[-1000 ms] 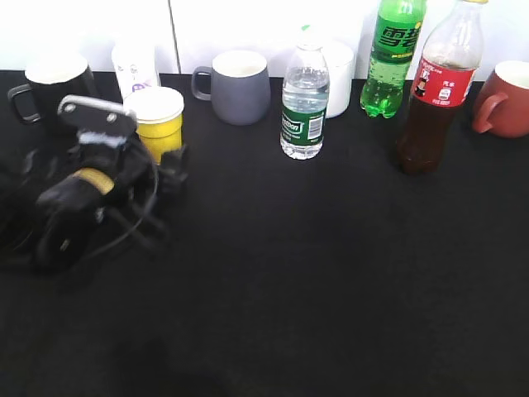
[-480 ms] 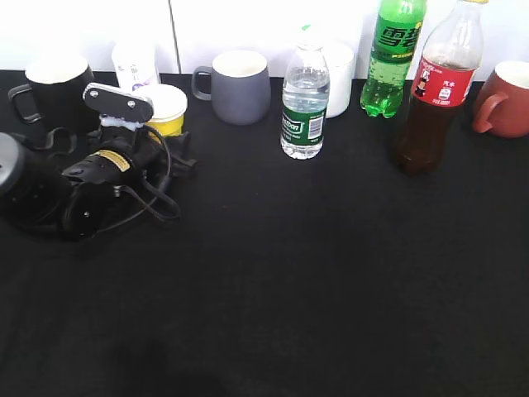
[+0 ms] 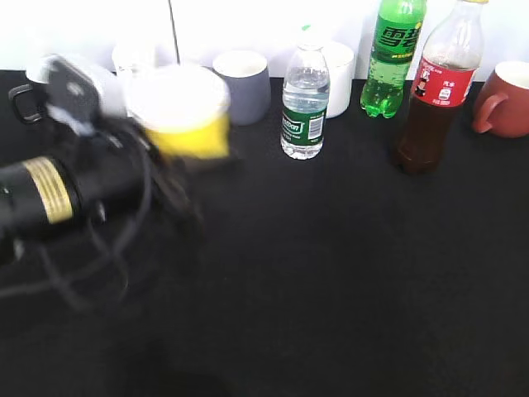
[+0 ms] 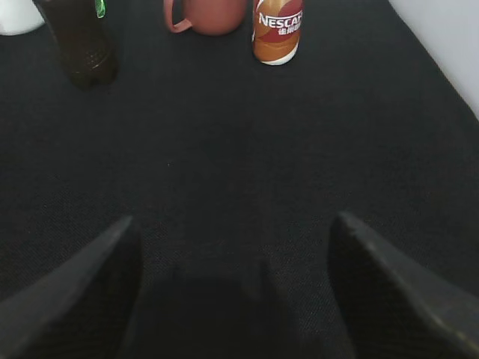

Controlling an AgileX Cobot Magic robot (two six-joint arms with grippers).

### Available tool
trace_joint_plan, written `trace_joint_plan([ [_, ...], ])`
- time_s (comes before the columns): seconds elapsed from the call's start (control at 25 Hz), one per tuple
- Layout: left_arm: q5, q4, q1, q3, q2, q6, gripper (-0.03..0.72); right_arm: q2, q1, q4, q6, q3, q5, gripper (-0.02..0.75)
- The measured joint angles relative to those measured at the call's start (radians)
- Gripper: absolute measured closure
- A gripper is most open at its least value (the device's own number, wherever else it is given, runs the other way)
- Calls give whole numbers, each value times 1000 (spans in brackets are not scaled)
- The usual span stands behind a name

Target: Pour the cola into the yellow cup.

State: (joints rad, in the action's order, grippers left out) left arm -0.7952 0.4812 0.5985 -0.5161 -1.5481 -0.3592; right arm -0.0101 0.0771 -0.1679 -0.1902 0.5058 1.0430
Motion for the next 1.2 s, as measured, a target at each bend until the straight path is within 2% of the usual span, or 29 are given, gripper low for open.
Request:
trace_joint_plan([
  [0.08, -25, 152, 3, 0, 0, -60, 249, 0, 0, 0, 0, 0, 0, 153],
  [0.16, -83, 200, 3, 0, 0, -65, 249, 0, 0, 0, 0, 0, 0, 153],
  [0.28, -128, 209, 3, 0, 0, -66, 249, 54, 0, 4, 0, 15, -44, 153],
  [0.36, -134, 220, 3, 0, 0, -66, 249, 154, 0, 4, 12, 24, -273, 153],
  [0.52, -135, 235, 3, 0, 0, -66, 249, 530, 0, 4, 29, 20, -744, 153],
  [0.64, -135, 235, 3, 0, 0, -66, 249, 780, 0, -3, 29, -89, -1188, 153],
  [0.72, -135, 236, 3, 0, 0, -66, 249, 946, 0, -2, 29, -175, -1419, 153],
  [0.92, -135, 236, 3, 0, 0, -66, 249, 1387, 0, -183, -38, -189, -1879, 150],
  [1.04, -134, 236, 3, 0, 0, -66, 249, 1555, 0, -206, -60, -147, -1945, 73],
  [1.2, -134, 236, 3, 0, 0, -66, 250, 1671, 0, -209, -60, -20, -1950, 68],
])
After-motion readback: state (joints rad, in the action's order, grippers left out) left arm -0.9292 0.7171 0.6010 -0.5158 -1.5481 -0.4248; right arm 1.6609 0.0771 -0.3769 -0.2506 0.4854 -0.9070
